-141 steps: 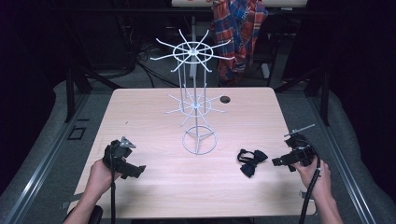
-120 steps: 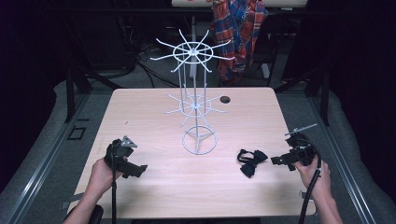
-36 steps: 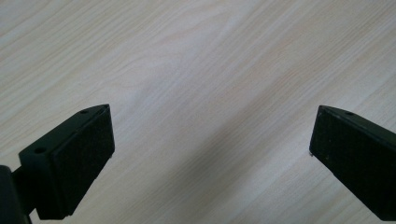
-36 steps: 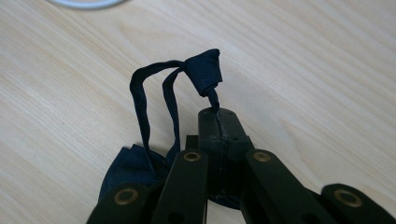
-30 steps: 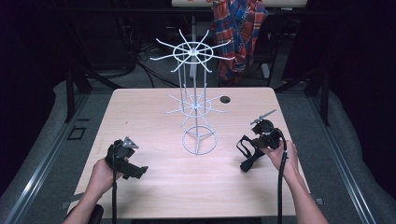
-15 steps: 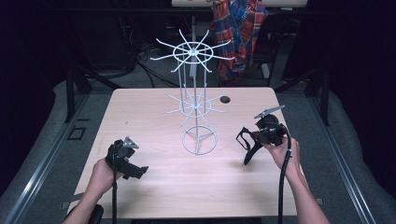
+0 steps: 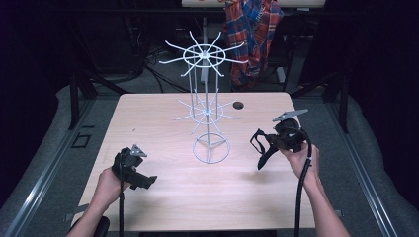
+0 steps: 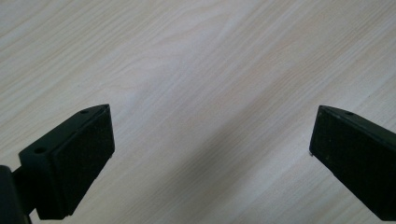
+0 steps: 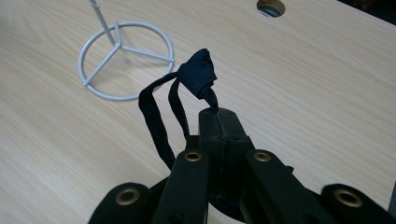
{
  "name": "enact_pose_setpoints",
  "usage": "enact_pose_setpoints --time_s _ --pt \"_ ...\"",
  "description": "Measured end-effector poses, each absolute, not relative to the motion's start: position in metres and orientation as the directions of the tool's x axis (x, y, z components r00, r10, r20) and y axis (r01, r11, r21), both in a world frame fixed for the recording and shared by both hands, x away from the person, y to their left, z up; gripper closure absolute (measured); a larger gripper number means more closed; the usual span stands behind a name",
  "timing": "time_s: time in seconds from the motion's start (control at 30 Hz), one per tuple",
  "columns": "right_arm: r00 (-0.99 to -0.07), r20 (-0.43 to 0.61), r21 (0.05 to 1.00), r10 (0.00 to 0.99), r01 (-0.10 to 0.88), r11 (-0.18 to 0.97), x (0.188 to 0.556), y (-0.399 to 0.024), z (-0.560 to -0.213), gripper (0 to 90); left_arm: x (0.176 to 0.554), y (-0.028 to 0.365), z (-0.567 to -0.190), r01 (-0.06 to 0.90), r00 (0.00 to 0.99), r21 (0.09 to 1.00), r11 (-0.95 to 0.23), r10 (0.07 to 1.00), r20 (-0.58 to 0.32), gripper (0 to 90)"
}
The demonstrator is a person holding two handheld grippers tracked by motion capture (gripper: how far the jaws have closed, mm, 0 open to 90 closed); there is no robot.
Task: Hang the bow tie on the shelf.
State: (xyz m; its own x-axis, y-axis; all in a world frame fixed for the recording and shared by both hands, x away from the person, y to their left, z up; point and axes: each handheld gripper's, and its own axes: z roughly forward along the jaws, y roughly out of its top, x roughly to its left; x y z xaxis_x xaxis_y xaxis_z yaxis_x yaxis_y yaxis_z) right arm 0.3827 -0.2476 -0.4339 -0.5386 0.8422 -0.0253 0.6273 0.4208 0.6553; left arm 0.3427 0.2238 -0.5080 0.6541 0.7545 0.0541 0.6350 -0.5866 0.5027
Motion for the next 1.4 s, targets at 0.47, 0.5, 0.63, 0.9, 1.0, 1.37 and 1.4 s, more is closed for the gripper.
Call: enact_pose_setpoints --time_s 0.47,0.5,0.63,0.9,1.0,1.37,1.4 --pt "-0.533 -0.022 0.689 0.846 0.604 0.399 0.381 -0.247 -0.421 90.0 0.343 0.224 -0.508 0.636 0.657 0.499 -0.588 0.752 0.049 0.0" --pt "-0.537 -0.019 0.69 0.843 0.603 0.4 0.381 -0.247 -0.421 90.0 0.343 0.224 -0.508 0.635 0.656 0.5 -0.589 0.753 0.052 0.0" --pt "-0.54 -0.015 0.692 0.842 0.602 0.399 0.381 -0.247 -0.419 90.0 0.343 0.224 -0.508 0.634 0.655 0.503 -0.587 0.754 0.053 0.0" --pt "-0.553 -0.017 0.698 0.833 0.59 0.406 0.379 -0.24 -0.411 90.0 0.342 0.225 -0.508 0.634 0.655 0.503 -0.587 0.754 0.054 0.0" --pt "-0.559 -0.028 0.696 0.829 0.584 0.417 0.378 -0.236 -0.407 90.0 0.342 0.225 -0.508 0.635 0.655 0.504 -0.585 0.754 0.052 0.0" --pt "-0.578 -0.037 0.721 0.815 0.55 0.422 0.384 -0.226 -0.393 90.0 0.343 0.225 -0.508 0.637 0.655 0.503 -0.584 0.754 0.046 0.0" --pt "-0.578 -0.037 0.721 0.815 0.55 0.422 0.384 -0.226 -0.393 90.0 0.343 0.225 -0.508 0.637 0.655 0.503 -0.584 0.754 0.046 0.0"
